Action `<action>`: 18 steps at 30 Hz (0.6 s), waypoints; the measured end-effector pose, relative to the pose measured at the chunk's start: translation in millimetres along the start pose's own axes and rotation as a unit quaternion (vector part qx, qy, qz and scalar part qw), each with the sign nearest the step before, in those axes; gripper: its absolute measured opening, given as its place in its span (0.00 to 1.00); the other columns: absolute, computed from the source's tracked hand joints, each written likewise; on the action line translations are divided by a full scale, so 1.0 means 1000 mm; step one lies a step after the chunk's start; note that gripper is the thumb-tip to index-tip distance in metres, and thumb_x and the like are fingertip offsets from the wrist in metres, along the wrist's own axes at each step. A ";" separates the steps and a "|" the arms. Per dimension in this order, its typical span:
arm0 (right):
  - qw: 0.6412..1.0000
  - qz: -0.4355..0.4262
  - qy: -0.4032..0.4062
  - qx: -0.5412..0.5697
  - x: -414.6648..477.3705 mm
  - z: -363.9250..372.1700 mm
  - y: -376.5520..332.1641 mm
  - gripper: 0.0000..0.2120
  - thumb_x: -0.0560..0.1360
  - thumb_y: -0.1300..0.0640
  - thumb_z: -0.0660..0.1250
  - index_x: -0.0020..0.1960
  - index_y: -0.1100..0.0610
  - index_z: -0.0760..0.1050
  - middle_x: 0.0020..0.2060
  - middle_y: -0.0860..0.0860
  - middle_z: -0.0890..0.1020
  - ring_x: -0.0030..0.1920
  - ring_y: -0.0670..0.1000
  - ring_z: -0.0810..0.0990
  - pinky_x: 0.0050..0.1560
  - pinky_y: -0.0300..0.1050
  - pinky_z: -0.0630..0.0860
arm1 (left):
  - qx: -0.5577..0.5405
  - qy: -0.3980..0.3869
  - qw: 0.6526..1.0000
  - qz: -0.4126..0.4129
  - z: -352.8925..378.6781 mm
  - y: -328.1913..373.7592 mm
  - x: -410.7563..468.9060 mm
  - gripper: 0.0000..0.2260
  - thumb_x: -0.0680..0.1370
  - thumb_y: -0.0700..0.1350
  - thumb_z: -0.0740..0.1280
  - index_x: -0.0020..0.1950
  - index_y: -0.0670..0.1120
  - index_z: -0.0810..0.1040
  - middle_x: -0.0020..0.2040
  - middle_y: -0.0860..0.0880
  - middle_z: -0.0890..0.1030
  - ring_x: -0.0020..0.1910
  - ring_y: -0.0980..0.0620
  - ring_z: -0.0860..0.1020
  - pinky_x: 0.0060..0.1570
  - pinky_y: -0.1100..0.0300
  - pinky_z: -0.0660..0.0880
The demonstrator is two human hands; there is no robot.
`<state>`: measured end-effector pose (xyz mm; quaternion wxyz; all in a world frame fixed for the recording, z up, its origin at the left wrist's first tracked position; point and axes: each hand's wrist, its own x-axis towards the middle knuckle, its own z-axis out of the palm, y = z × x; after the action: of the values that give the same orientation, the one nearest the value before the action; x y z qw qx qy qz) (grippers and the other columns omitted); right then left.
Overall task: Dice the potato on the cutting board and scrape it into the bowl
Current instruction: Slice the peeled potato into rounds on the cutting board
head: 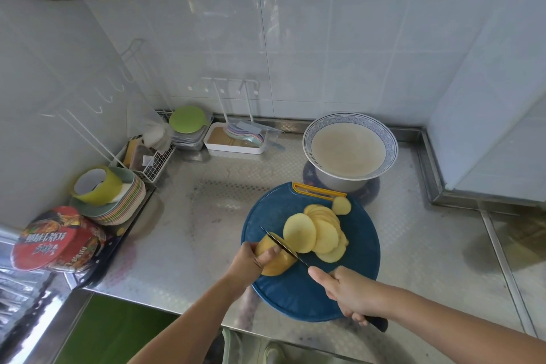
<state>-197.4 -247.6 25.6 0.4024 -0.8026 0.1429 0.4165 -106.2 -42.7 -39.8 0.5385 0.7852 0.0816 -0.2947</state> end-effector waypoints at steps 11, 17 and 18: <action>1.000 -0.002 0.002 -0.007 0.021 0.005 -0.004 0.30 0.76 0.27 0.46 0.35 0.54 0.57 0.19 0.49 0.63 0.17 0.47 0.61 0.25 0.40 0.67 | 0.015 -0.009 1.000 -0.010 -0.002 -0.004 0.007 0.37 0.61 0.64 0.71 0.62 0.43 0.67 0.57 0.46 0.76 0.54 0.51 0.76 0.47 0.62 0.76; 0.999 0.019 -0.019 0.019 0.038 0.003 -0.013 0.30 0.76 0.27 0.46 0.35 0.53 0.57 0.19 0.47 0.59 0.18 0.47 0.58 0.24 0.39 0.63 | 0.027 -0.010 1.000 -0.008 -0.002 -0.008 0.011 0.37 0.61 0.65 0.71 0.61 0.43 0.67 0.58 0.46 0.75 0.55 0.51 0.76 0.53 0.57 0.77; 0.999 0.019 -0.023 0.019 0.040 0.002 -0.014 0.30 0.76 0.27 0.46 0.34 0.53 0.57 0.19 0.48 0.59 0.18 0.47 0.58 0.24 0.38 0.63 | 0.025 -0.011 1.000 -0.009 -0.003 -0.008 0.012 0.39 0.61 0.67 0.71 0.61 0.43 0.67 0.58 0.46 0.75 0.55 0.50 0.76 0.54 0.56 0.77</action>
<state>-166.0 -233.0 0.9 0.4130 -0.7821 0.1568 0.4395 -99.3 -39.3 -52.0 0.5165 0.7945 0.0749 -0.3105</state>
